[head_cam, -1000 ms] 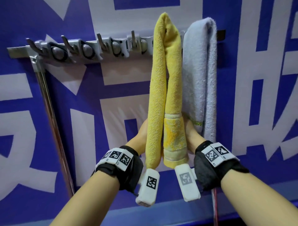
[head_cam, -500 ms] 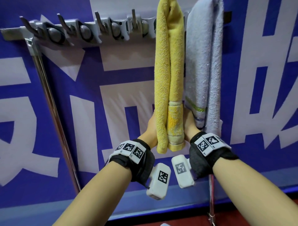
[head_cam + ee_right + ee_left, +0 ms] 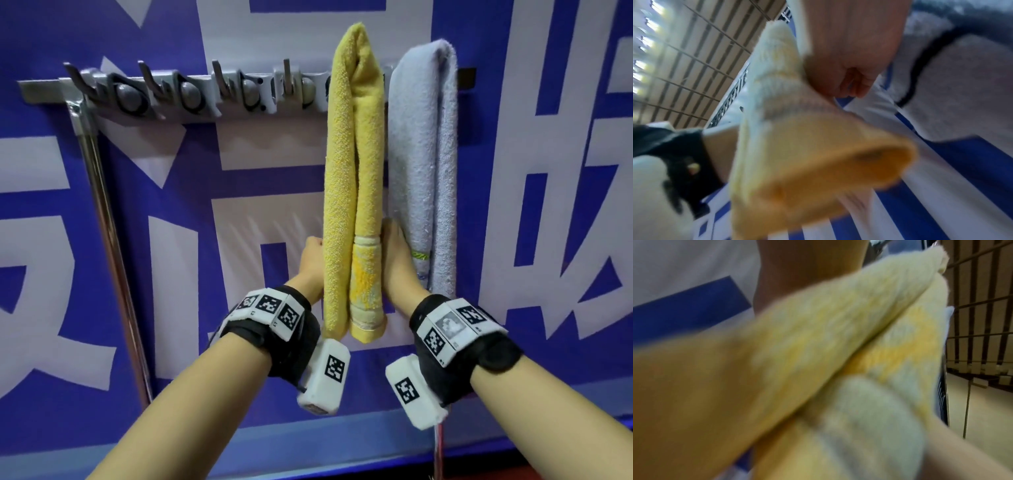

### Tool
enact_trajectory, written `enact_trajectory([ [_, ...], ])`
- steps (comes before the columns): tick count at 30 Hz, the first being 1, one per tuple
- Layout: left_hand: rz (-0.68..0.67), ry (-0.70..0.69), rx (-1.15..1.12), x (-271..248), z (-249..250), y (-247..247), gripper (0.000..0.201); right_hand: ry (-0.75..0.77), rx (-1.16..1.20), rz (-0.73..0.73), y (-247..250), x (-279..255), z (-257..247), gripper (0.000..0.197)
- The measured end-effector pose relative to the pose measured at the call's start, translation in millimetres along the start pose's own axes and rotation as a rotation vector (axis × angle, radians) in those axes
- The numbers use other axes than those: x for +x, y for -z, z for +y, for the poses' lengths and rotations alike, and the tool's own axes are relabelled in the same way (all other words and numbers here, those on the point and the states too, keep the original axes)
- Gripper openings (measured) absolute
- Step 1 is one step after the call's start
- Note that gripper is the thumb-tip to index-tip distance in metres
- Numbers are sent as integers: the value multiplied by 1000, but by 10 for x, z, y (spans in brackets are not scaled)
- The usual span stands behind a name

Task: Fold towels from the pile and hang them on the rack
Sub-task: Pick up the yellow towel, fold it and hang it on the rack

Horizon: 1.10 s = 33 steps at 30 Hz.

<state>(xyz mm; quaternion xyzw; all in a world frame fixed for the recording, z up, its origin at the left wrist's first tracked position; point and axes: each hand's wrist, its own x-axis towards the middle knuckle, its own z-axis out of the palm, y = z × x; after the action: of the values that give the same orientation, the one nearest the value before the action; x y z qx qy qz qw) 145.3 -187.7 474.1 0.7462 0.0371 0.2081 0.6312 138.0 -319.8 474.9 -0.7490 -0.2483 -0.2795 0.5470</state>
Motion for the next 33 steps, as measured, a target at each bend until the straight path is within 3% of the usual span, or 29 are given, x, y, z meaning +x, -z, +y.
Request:
enact_trajectory([
  [2, 68, -122, 91, 2, 286, 99, 32, 30, -36, 46, 84, 96, -105, 25],
  [5, 101, -232, 53, -34, 821, 199, 10, 65, -13, 79, 232, 299, -397, 29],
  [11, 83, -466, 18, -219, 1727, 211, 20, 89, 162, 12, 459, 667, -1065, 40],
  [19, 231, -677, 433, -301, 2129, 137, 41, 170, -229, -78, 515, 969, -1456, 50],
  [22, 249, -750, 525, -343, 2187, 140, 39, 182, -400, -118, 463, 951, -1451, 75],
  [25, 266, -722, 549, -359, 2216, 174, 41, 178, -499, -131, 442, 908, -1407, 98],
  [30, 257, -665, 499, -371, 2253, 271, 45, 80, -310, 26, 501, 934, -1420, 58],
  [33, 242, -707, 630, -365, 2238, 258, 46, 99, -260, 84, 559, 1042, -1458, 27],
])
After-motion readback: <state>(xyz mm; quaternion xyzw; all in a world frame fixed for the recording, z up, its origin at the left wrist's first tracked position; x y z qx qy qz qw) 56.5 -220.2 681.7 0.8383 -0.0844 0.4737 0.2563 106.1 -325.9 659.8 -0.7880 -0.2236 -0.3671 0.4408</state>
